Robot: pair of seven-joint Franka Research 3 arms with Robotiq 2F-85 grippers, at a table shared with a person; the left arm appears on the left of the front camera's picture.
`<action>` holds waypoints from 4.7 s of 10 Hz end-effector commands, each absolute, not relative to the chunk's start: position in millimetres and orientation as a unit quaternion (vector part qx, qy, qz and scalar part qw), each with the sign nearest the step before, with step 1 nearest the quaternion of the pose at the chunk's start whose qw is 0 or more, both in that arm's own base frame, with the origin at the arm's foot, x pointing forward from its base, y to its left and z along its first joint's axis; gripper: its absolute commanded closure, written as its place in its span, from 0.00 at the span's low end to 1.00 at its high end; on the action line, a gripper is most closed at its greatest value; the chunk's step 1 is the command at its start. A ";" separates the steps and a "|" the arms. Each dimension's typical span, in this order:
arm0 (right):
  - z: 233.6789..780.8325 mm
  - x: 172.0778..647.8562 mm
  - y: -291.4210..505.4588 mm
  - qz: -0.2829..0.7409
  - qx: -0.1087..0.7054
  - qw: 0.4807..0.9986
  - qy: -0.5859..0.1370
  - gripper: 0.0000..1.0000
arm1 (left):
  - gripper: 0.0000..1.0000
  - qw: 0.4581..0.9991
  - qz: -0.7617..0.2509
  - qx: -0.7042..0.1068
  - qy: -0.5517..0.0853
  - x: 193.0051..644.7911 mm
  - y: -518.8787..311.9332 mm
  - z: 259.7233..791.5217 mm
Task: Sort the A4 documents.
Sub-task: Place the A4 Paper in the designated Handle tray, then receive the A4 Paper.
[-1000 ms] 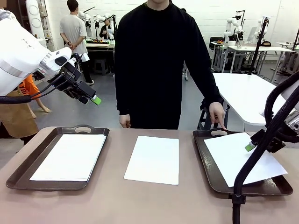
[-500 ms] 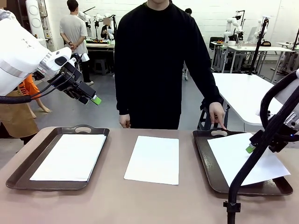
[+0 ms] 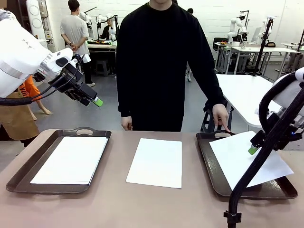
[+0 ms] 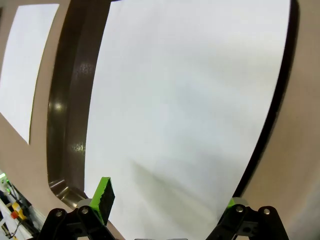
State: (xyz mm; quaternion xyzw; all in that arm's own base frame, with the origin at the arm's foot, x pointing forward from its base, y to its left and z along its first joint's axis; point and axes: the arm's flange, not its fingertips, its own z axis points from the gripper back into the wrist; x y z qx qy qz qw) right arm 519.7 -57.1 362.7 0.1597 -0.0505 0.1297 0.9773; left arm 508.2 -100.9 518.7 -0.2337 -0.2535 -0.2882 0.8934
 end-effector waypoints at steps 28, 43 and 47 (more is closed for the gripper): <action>378.1 516.2 -44.7 0.140 0.089 0.985 -0.052 0.00 | 0.00 0.893 -0.286 -0.232 -0.257 508.3 -100.3 519.2; 407.4 507.6 -61.2 0.126 0.124 0.981 -0.085 0.00 | 0.00 0.893 -0.286 -0.232 -0.257 508.3 -100.3 519.2; 480.4 492.0 -65.4 0.131 0.283 0.937 -0.157 0.00 | 0.00 0.893 -0.286 -0.232 -0.257 508.3 -100.3 519.2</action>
